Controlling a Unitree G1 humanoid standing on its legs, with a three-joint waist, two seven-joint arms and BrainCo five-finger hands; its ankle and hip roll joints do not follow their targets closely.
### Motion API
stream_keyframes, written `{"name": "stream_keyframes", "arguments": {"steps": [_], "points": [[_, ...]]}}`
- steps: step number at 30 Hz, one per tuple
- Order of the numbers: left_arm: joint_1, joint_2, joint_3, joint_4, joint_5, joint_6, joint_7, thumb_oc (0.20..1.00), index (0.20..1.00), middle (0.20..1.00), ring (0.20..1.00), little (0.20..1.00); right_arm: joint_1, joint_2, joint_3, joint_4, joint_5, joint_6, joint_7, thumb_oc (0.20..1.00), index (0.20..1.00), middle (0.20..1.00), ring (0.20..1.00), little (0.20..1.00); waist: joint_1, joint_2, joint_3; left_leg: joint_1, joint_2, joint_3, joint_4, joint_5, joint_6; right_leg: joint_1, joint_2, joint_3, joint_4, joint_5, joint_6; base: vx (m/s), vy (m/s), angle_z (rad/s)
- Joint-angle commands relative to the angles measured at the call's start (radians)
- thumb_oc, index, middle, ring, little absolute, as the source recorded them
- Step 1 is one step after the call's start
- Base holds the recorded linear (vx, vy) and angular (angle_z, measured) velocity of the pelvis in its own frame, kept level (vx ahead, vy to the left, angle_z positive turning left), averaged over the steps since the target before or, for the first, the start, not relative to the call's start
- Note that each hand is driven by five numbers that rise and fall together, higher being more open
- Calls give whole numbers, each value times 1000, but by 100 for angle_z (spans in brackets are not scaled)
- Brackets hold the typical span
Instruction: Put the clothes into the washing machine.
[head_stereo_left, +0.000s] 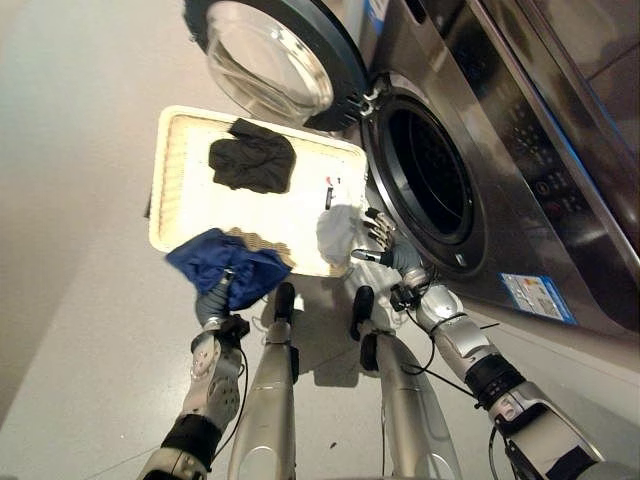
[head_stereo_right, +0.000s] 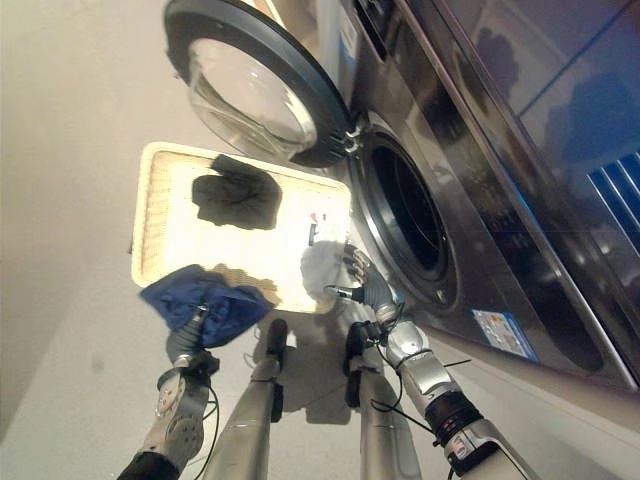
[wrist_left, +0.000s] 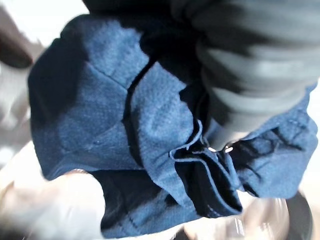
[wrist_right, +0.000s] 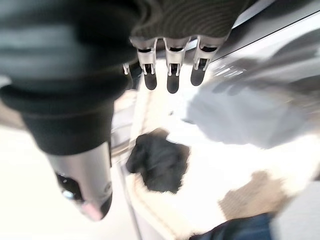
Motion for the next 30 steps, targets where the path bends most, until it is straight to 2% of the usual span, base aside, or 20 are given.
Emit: {"name": "stream_keyframes", "arguments": {"steps": [1,4,5,6,7,14,16,29,30], "points": [[-33,9,4,-77,78,23,-170,200,200,200,200,200,32,-27,1,-90,-6,25,68,1000,1000,1000,1000,1000,-20,49,-24,-28,-44,66,36,-9,8,107,40,-22,-145,19,77,23,78,7],[-37,18,-18,-89,83,41,-220,203,203,203,203,203,25,-29,11,-100,-5,41,87,1000,1000,1000,1000,1000,-19,52,-24,-17,-42,66,23,-3,9,116,40,-21,-148,19,77,10,48,-1],[-51,34,-68,-131,66,101,-350,235,235,235,235,235,22,-27,43,-120,33,85,139,1000,1000,1000,1000,1000,-20,59,-24,4,-39,70,-1,6,11,131,38,-22,-152,18,80,22,129,-4],[-63,40,-97,-147,65,123,-391,200,200,200,200,200,22,-21,57,-129,46,106,156,1000,1000,1000,1000,1000,-22,60,-24,14,-38,72,-11,9,11,138,36,-23,-155,18,82,22,135,-6],[-73,46,-118,-161,74,137,-420,200,200,200,200,200,23,-15,72,-137,51,119,166,1000,1000,1000,1000,1000,-25,62,-24,23,-37,74,-22,12,13,142,36,-22,-157,20,84,6,54,-6],[-130,88,-193,-221,76,185,-499,200,200,200,200,200,18,-21,140,-158,72,168,176,1000,1000,1000,1000,1000,-36,59,-24,51,-39,83,-40,13,19,158,29,-19,-163,26,90,4,27,-2],[-132,91,-197,-225,76,188,-502,200,200,200,200,200,17,-22,144,-159,73,171,176,1000,1000,1000,1000,1000,-36,59,-24,53,-38,84,-41,13,19,159,28,-18,-164,26,91,0,0,0],[-175,126,-268,-287,65,316,-590,200,200,200,200,200,9,-18,188,-137,162,197,174,1000,1000,1000,1000,1000,-43,54,-24,75,-43,94,-68,7,34,165,29,-10,-187,43,100,0,0,0],[-178,130,-275,-292,53,339,-609,200,200,200,200,200,8,-19,192,-135,182,199,180,959,959,959,959,959,-44,53,-24,73,-43,95,-71,7,35,162,30,-8,-191,47,100,0,-15,-4]]}}
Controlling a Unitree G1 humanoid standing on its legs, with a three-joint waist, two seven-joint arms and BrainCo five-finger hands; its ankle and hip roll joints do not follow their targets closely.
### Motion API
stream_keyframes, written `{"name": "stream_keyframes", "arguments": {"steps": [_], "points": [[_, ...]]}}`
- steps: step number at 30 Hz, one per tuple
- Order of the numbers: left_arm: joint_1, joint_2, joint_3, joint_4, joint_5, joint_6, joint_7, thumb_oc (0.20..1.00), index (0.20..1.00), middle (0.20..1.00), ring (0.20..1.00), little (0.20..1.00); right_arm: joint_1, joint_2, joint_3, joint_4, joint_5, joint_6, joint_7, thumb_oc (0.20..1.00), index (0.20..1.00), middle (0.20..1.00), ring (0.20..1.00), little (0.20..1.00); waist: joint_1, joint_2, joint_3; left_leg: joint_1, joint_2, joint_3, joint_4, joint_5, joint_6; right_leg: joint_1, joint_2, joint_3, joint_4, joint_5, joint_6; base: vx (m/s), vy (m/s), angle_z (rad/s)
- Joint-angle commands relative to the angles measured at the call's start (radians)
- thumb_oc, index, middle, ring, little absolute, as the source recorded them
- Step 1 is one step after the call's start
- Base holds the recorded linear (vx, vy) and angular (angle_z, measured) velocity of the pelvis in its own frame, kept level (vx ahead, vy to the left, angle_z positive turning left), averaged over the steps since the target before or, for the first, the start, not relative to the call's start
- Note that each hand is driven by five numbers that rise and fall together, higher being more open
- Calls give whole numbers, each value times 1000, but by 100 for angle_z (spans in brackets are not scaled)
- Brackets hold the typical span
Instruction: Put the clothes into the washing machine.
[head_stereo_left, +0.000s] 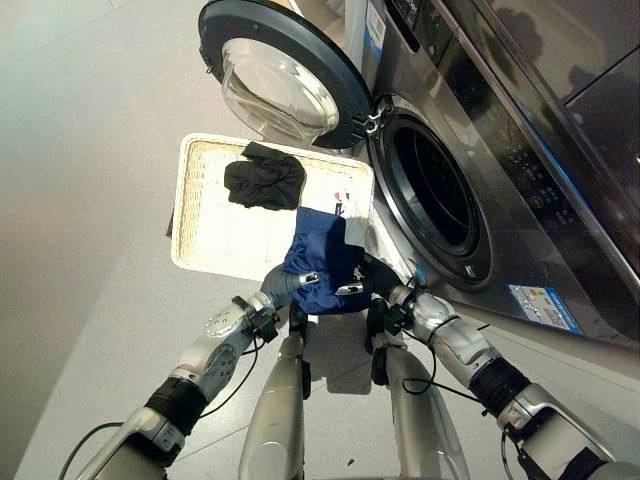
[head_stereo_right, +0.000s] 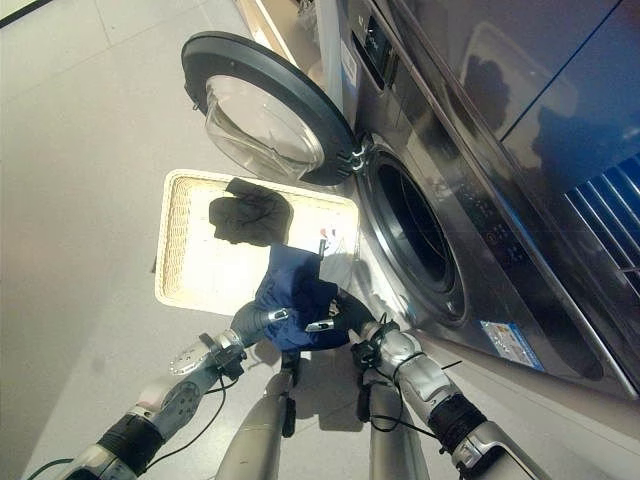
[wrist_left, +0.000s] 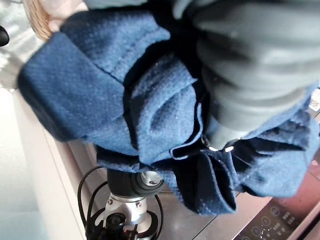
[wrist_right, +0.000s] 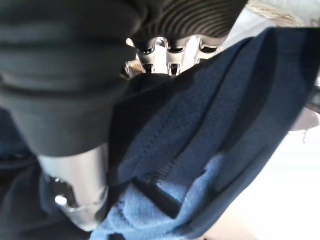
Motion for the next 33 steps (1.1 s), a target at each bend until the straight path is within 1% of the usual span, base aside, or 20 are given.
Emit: {"name": "stream_keyframes", "arguments": {"steps": [1,2,3,4,9,12,16,17,18,20,22,23,24,27,28,29,30,31,32,33], "points": [[-18,-37,-73,-170,-6,22,-117,200,200,200,200,200,-31,19,33,-79,65,-5,23,733,733,733,733,733,-37,15,-24,-26,-58,73,3,-6,29,61,11,-7,-103,20,94,3,-15,-6],[-18,-39,-80,-174,-18,39,-133,200,200,200,200,200,-30,22,38,-74,73,-6,20,451,451,451,451,451,-37,14,-24,-30,-58,74,0,-5,29,58,11,-6,-109,24,95,2,-11,-3],[-18,-41,-82,-173,-18,45,-140,200,200,200,200,200,-30,23,39,-71,78,-8,19,347,347,347,347,347,-37,14,-24,-31,-58,74,-1,-5,30,56,11,-6,-110,25,95,0,0,0],[-19,-46,-90,-175,-25,63,-153,200,200,200,200,200,-31,28,41,-69,92,0,16,200,200,200,200,200,-39,14,-24,-32,-58,75,-7,-3,31,53,14,-3,-114,29,95,0,0,0],[-34,-61,-125,-166,27,107,-165,200,200,200,200,200,-30,59,40,-33,200,25,-9,200,200,200,200,200,-46,14,-24,-42,-57,78,-18,-2,33,35,19,6,-121,36,95,-4,-5,-8],[-44,-67,-145,-150,36,116,-168,200,200,200,200,200,-26,69,42,-6,205,52,-2,200,200,200,200,200,-51,12,-24,-48,-58,77,-25,-2,35,26,22,14,-129,42,97,-6,2,-9],[-51,-73,-155,-141,40,121,-172,200,200,200,200,200,-25,70,50,15,218,59,-1,200,200,200,200,200,-55,10,-24,-55,-59,76,-28,-2,36,14,26,22,-136,49,98,3,-1,-11],[-55,-75,-160,-137,47,120,-176,319,319,319,319,319,-27,71,51,25,226,57,1,200,200,200,200,200,-57,10,-24,-56,-60,76,-31,-2,37,13,28,25,-139,51,97,7,-14,-6],[-65,-75,-172,-133,69,118,-136,1000,1000,1000,1000,1000,-32,73,55,41,232,56,7,200,200,200,200,200,-59,10,-24,-59,-62,75,-31,-3,37,8,29,28,-140,53,97,8,-15,-4],[-72,-73,-178,-132,73,114,-117,1000,1000,1000,1000,1000,-34,74,56,44,235,56,4,200,200,200,200,200,-59,10,-24,-61,-63,75,-31,-2,38,4,30,29,-138,54,98,3,-6,-3],[-79,-76,-184,-133,87,101,-62,1000,1000,1000,1000,1000,-41,72,54,58,266,60,-5,200,200,200,200,200,-58,11,-24,-67,-64,74,-30,-2,38,-2,28,27,-139,57,98,10,-27,-9],[-81,-72,-183,-136,103,88,-14,1000,1000,1000,1000,1000,-39,72,51,67,283,58,-9,200,200,200,200,200,-56,12,-24,-69,-65,73,-32,-1,38,-3,26,25,-141,59,99,18,-32,-5],[-84,-71,-182,-130,145,60,73,1000,1000,1000,1000,1000,-37,76,43,84,323,52,-20,200,200,200,200,200,-55,15,-24,-73,-67,72,-33,0,39,-8,26,24,-141,60,100,24,-22,-4],[-77,-69,-155,-113,250,18,352,1000,1000,1000,1000,1000,-27,87,13,113,415,30,-36,200,200,200,200,200,-48,23,-24,-84,-72,71,-35,5,40,-17,24,17,-139,60,99,0,0,0],[-74,-69,-146,-107,287,6,410,1000,1000,1000,1000,1000,-23,90,7,116,433,19,-44,200,200,200,200,200,-47,24,-24,-87,-73,70,-36,7,40,-20,23,16,-139,60,99,0,0,0],[-68,-59,-114,-84,393,-18,570,1000,1000,1000,1000,1000,-14,98,-15,127,473,-9,-46,200,200,200,200,200,-40,30,-24,-96,-76,68,-36,10,42,-28,21,13,-135,58,98,0,0,0],[-64,-52,-100,-77,439,-25,658,1000,1000,1000,1000,1000,-11,100,-27,130,507,-24,-53,200,200,200,200,200,-37,32,-24,-101,-78,67,-35,12,42,-32,21,12,-134,56,97,0,0,0],[-61,-47,-94,-74,460,-27,697,1000,1000,1000,1000,1000,-9,100,-34,131,521,-27,-52,200,200,200,200,200,-35,34,-24,-104,-80,66,-34,13,41,-34,20,11,-133,55,97,0,0,0],[-49,-29,-56,-60,549,-20,818,1000,1000,1000,1000,1000,-1,99,-69,144,579,-58,-47,200,200,200,200,200,-27,43,-24,-113,-85,61,-35,15,42,-42,17,8,-127,50,95,0,0,0],[-47,-23,-49,-55,577,-14,847,1000,1000,1000,1000,1000,1,100,-79,148,592,-68,-46,200,200,200,200,200,-25,46,-24,-114,-87,59,-36,15,42,-42,16,6,-126,49,95,0,0,0]]}}
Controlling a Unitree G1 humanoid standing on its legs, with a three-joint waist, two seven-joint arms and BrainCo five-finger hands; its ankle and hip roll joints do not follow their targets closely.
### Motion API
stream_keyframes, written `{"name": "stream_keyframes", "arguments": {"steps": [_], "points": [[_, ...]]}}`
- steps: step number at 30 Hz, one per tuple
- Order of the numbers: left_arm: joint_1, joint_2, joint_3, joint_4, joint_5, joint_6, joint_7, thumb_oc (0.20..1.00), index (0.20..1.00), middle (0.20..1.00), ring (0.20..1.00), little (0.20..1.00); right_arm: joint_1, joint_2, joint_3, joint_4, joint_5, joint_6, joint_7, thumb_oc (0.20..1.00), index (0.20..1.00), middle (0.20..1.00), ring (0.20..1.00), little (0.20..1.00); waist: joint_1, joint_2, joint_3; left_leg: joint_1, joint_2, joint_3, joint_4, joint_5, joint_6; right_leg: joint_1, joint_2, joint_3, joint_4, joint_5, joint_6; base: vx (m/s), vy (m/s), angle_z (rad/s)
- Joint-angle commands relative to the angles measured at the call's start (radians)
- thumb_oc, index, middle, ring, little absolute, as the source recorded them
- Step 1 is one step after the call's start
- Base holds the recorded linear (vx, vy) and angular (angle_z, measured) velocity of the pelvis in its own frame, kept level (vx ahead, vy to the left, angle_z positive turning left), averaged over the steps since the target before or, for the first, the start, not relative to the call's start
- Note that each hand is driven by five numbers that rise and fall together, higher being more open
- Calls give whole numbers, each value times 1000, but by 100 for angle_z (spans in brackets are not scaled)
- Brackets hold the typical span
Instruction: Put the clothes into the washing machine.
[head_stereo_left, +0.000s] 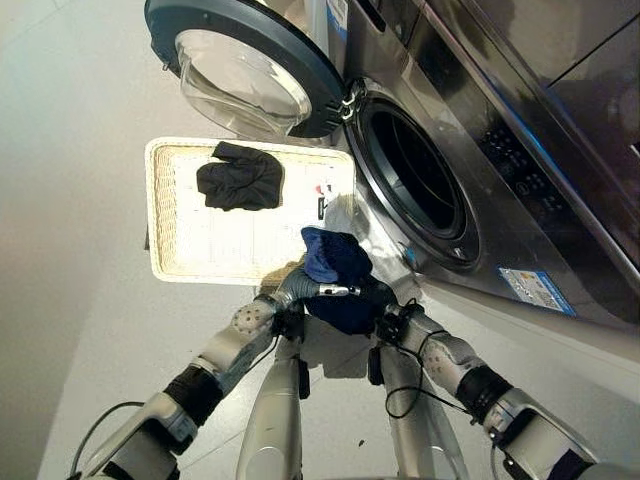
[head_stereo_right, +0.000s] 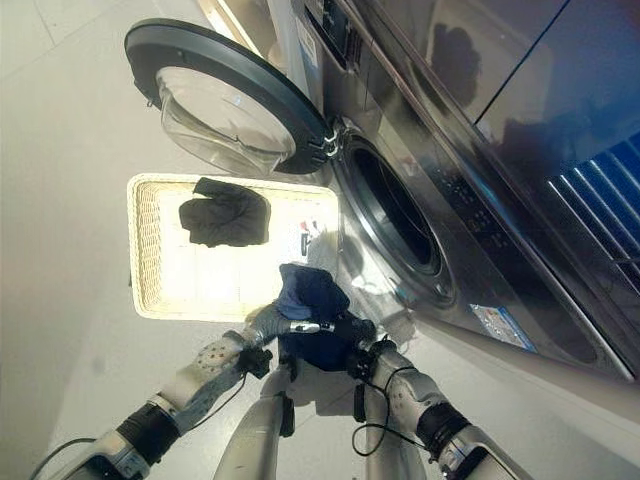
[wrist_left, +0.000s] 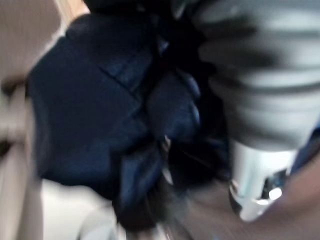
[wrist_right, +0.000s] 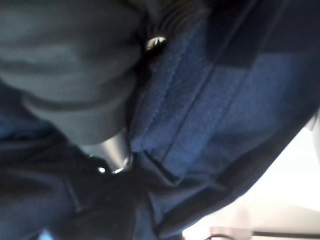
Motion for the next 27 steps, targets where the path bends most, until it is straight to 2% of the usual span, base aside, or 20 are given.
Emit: {"name": "stream_keyframes", "arguments": {"steps": [1,5,6,10,15,18,19,22,23,24,25,26,27], "points": [[14,42,99,-17,220,-27,326,1000,1000,1000,1000,1000,13,-10,-89,-54,150,-111,10,200,200,200,200,200,21,50,-25,-67,-89,1,18,0,22,-8,-8,-53,22,-45,71,0,0,0],[25,73,148,20,257,39,458,1000,1000,1000,1000,1000,-8,-21,-163,-13,242,-147,11,200,200,200,200,200,35,77,-25,-82,-96,-1,30,1,18,-26,-19,-64,47,-58,68,57,12,4],[30,76,167,39,240,55,485,1000,1000,1000,1000,1000,-28,-25,-195,8,260,-154,10,200,200,200,200,200,40,92,-25,-86,-99,-1,32,3,17,-34,-23,-67,56,-61,66,86,58,10],[54,31,200,123,110,32,491,1000,1000,1000,1000,1000,-127,-28,-290,75,347,-182,-21,200,200,200,200,200,58,140,-25,-115,-102,2,49,9,12,-76,-32,-78,104,-78,59,83,47,11],[92,-11,212,188,58,3,472,1000,1000,1000,1000,1000,-228,-48,-388,109,476,-211,-63,200,200,200,200,200,70,181,-25,-141,-105,7,69,10,12,-116,-33,-75,150,-100,51,76,51,6],[99,-14,207,196,51,-6,473,1000,1000,1000,1000,1000,-252,-57,-410,116,505,-221,-75,200,200,200,200,200,72,189,-25,-147,-103,10,73,9,12,-125,-33,-74,161,-105,50,41,39,2],[147,-37,197,222,27,-48,456,1000,1000,1000,1000,1000,-345,-100,-499,137,603,-302,-115,200,200,200,200,200,77,217,-25,-159,-104,14,77,7,13,-153,-28,-65,193,-125,44,74,76,3],[147,-37,197,222,27,-48,456,1000,1000,1000,1000,1000,-345,-100,-499,137,603,-302,-115,200,200,200,200,200,77,217,-25,-159,-104,14,77,7,13,-153,-28,-65,193,-125,44,44,52,-3],[205,-44,174,230,6,-86,434,1000,1000,1000,1000,1000,-450,-172,-588,127,716,-513,-183,200,200,200,200,200,80,241,-25,-167,-100,21,79,4,13,-174,-19,-52,213,-140,39,84,82,-9],[210,-43,170,230,3,-86,431,1000,1000,1000,1000,1000,-455,-181,-592,126,731,-557,-187,200,200,200,200,200,80,240,-25,-161,-101,22,80,-5,13,-171,-20,-49,219,-152,39,79,88,-9],[227,-42,167,228,0,-95,423,1000,1000,1000,1000,1000,-490,-218,-631,96,776,-679,-207,200,200,200,200,200,81,245,-25,-174,-95,25,80,1,14,-182,-14,-48,220,-146,38,0,0,0],[224,-42,167,228,-1,-95,423,1000,1000,1000,1000,1000,-492,-218,-630,95,777,-683,-208,200,200,200,200,200,83,246,-25,-176,-93,26,80,2,14,-184,-13,-47,218,-142,38,38,-23,-10],[245,-29,162,222,1,-101,409,1000,1000,1000,1000,1000,-517,-270,-671,69,815,-832,-242,200,200,200,200,200,81,244,-25,-175,-97,23,83,-11,16,-184,-11,-43,233,-163,38,53,-55,-10]]}}
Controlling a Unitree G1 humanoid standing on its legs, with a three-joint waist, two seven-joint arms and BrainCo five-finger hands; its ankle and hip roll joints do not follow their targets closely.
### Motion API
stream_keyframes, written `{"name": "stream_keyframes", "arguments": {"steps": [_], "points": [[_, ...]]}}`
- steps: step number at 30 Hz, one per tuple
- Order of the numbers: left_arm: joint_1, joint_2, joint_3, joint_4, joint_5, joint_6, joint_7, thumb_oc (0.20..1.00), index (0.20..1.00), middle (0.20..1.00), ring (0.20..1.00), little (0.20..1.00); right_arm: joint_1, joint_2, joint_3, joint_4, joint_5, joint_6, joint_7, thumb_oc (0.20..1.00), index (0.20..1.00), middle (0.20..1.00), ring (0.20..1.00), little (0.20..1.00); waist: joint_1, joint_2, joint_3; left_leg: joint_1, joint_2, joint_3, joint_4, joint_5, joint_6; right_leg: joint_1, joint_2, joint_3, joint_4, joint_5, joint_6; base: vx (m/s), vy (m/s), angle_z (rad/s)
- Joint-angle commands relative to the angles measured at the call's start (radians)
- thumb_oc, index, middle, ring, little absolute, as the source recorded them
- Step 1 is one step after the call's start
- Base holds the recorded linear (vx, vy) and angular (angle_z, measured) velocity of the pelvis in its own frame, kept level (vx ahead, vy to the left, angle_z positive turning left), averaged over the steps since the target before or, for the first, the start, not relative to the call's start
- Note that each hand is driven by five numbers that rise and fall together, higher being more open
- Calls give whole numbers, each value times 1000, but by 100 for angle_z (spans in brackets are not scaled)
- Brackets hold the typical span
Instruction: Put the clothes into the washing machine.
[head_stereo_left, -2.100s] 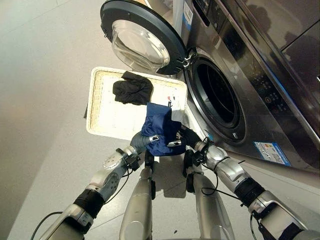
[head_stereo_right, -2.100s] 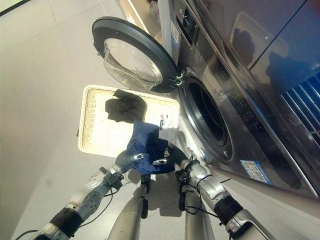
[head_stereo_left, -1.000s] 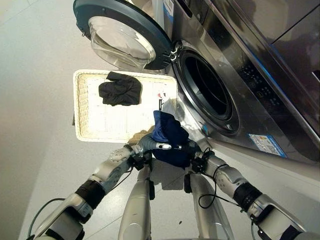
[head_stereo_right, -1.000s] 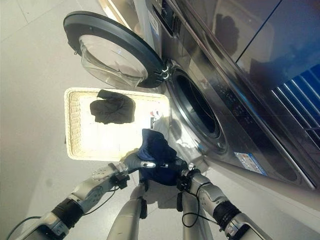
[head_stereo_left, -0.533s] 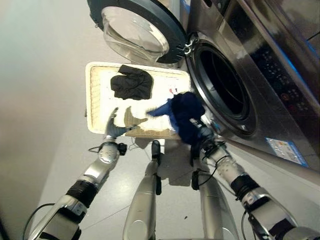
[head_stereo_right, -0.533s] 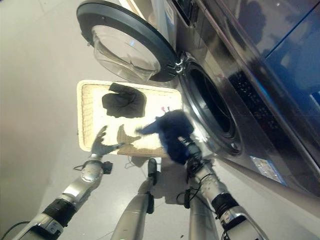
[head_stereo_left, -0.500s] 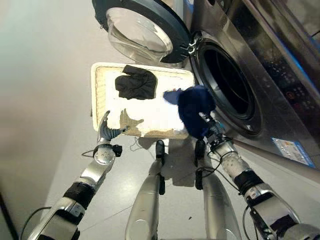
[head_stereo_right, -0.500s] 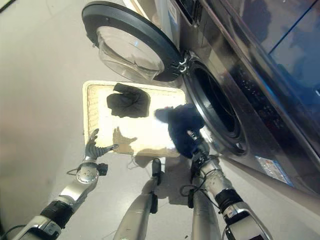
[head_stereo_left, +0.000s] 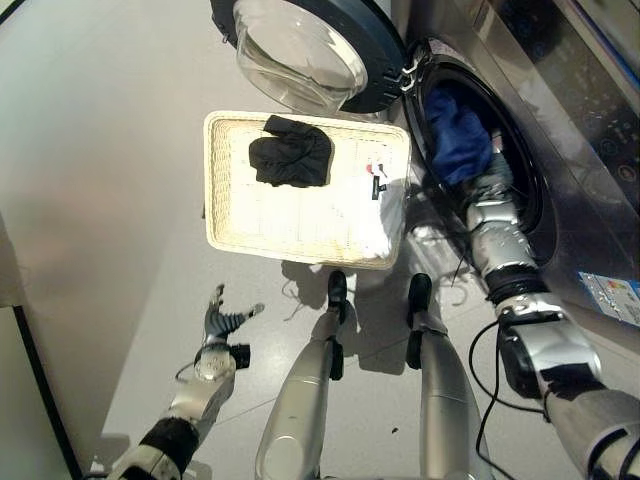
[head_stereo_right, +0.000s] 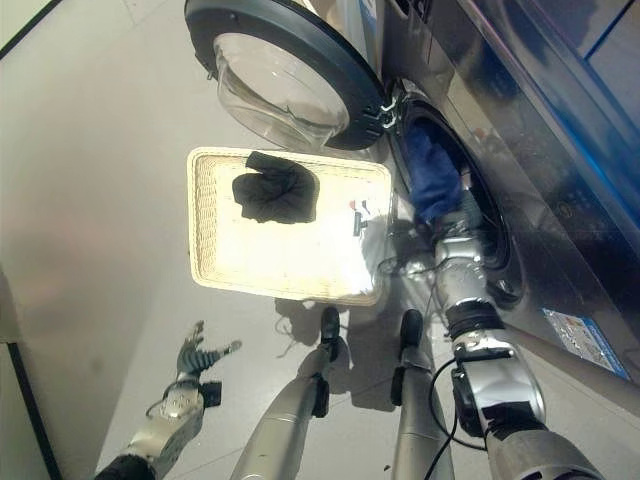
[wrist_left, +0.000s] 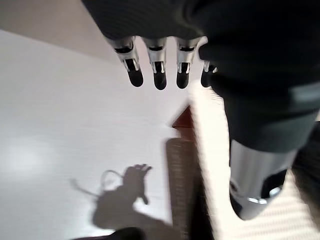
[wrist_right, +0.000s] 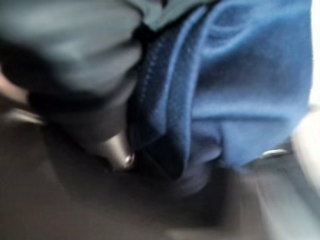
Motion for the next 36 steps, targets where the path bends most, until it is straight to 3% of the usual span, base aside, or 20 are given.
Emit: {"name": "stream_keyframes", "arguments": {"steps": [1,2,3,4,5,6,9,10,11,12,14,15,16,17,19,20,25,27,29,36], "points": [[-9,-8,-14,-55,-13,-56,-20,1000,1000,1000,1000,1000,-43,-172,-65,-132,121,-408,-69,200,200,200,200,200,-46,126,-13,-74,-44,-3,40,-30,4,5,50,-75,31,-91,28,32,-60,-6],[-11,-6,-13,-58,-13,-55,-22,1000,1000,1000,1000,1000,-51,-180,-69,-131,111,-438,-81,200,200,200,200,200,-44,128,-13,-83,-42,-3,39,-21,5,-3,52,-76,26,-78,27,15,-50,1],[0,13,-16,-71,-14,-50,-37,1000,1000,1000,1000,1000,-84,-234,-87,-138,44,-572,-153,200,200,200,200,200,-45,126,-13,-81,-44,-3,41,-31,6,0,51,-77,35,-92,27,9,-42,1],[7,35,-19,-91,-27,-47,-43,1000,1000,1000,1000,1000,-107,-281,-102,-172,-28,-647,-237,200,200,200,200,200,-44,127,-13,-90,-43,-5,44,-31,7,-10,54,-77,42,-92,26,11,-36,3],[5,36,-18,-93,-27,-46,-44,1000,1000,1000,1000,1000,-109,-282,-103,-176,-42,-648,-251,200,200,200,200,200,-42,129,-13,-97,-41,-4,44,-23,8,-16,56,-78,38,-81,24,13,-47,5],[19,62,-15,-121,-37,-30,-55,1000,1000,1000,1000,1000,-117,-352,-129,-200,-139,-754,-339,200,200,200,200,200,-48,125,-13,-98,-44,-7,51,-33,9,-18,55,-78,52,-94,25,-10,-32,6],[34,80,-1,-154,-59,-8,-71,1000,1000,1000,1000,1000,-102,-432,-155,-238,-337,-811,-526,200,200,200,200,200,-56,129,-13,-116,-45,-10,63,-25,8,-35,57,-77,58,-83,21,16,21,5],[36,82,5,-159,-62,-2,-78,1000,1000,1000,1000,1000,-88,-445,-162,-259,-407,-797,-616,404,404,404,404,404,-58,130,-13,-121,-45,-10,70,-26,6,-39,56,-76,62,-82,22,10,95,5],[43,78,17,-163,-68,3,-88,1000,1000,1000,1000,1000,-41,-456,-165,-306,-459,-744,-765,1000,1000,1000,1000,1000,-67,129,-13,-129,-47,-8,83,-27,2,-48,54,-72,69,-81,22,31,63,3],[44,77,19,-163,-70,3,-89,1000,1000,1000,1000,1000,-30,-453,-166,-321,-468,-725,-803,1000,1000,1000,1000,1000,-68,128,-13,-129,-47,-7,86,-27,1,-49,52,-72,71,-82,21,46,67,-3],[47,63,26,-155,-75,-8,-94,1000,1000,1000,1000,1000,35,-406,-167,-366,-279,-550,-813,1000,1000,1000,1000,1000,-75,123,-13,-125,-54,-2,100,-43,0,-46,41,-68,77,-96,25,51,-4,-5],[46,61,26,-153,-75,-14,-94,1000,1000,1000,1000,1000,46,-387,-164,-368,-155,-491,-740,1000,1000,1000,1000,1000,-75,120,-13,-125,-57,-1,101,-45,1,-45,39,-69,77,-98,25,21,-63,-3],[40,60,28,-153,-75,-20,-93,1000,1000,1000,1000,1000,63,-365,-152,-314,126,-335,-552,1000,1000,1000,1000,1000,-71,115,-13,-130,-57,1,100,-42,3,-45,39,-73,66,-90,25,-17,-70,2],[36,58,29,-157,-73,-21,-91,1000,1000,1000,1000,1000,67,-354,-133,-273,252,-242,-453,1000,1000,1000,1000,1000,-67,112,-13,-132,-57,3,98,-40,5,-43,38,-77,60,-87,25,-48,-78,4],[28,55,33,-165,-72,-22,-85,1000,1000,1000,1000,1000,67,-327,-110,-263,304,-163,-399,1000,1000,1000,1000,1000,-61,110,-13,-144,-51,6,91,-26,7,-50,42,-83,48,-69,24,-44,-70,3],[21,53,34,-173,-67,-26,-72,1000,1000,1000,1000,1000,93,-268,-95,-290,304,-61,-378,1000,1000,1000,1000,1000,-61,104,-13,-149,-47,10,89,-26,7,-50,46,-87,47,-70,26,-21,-62,-2],[-50,28,26,-145,21,-57,23,1000,1000,1000,1000,1000,216,-64,-51,-331,304,98,-140,1000,1000,1000,1000,1000,-76,76,-13,-150,-34,24,79,-24,12,-50,71,-80,53,-73,28,1,-42,-10],[-54,27,26,-140,25,-62,27,1000,1000,1000,1000,1000,216,-61,-49,-323,304,105,-128,1000,1000,1000,1000,1000,-76,74,-13,-150,-34,25,79,-24,12,-51,71,-79,53,-73,28,-26,18,-18],[-163,49,28,-103,129,-56,111,1000,1000,1000,1000,1000,238,-57,9,-208,254,233,-35,1000,1000,1000,1000,1000,-103,57,-13,-135,-43,30,92,-43,12,-43,76,-59,45,-73,31,-35,66,-7],[-415,131,42,-9,198,71,168,1000,1000,1000,1000,1000,244,-40,58,-103,-50,238,-22,1000,1000,1000,1000,1000,-147,14,-13,-150,-47,44,123,-55,11,-54,79,-33,-9,-21,32,-28,54,-11]]}}
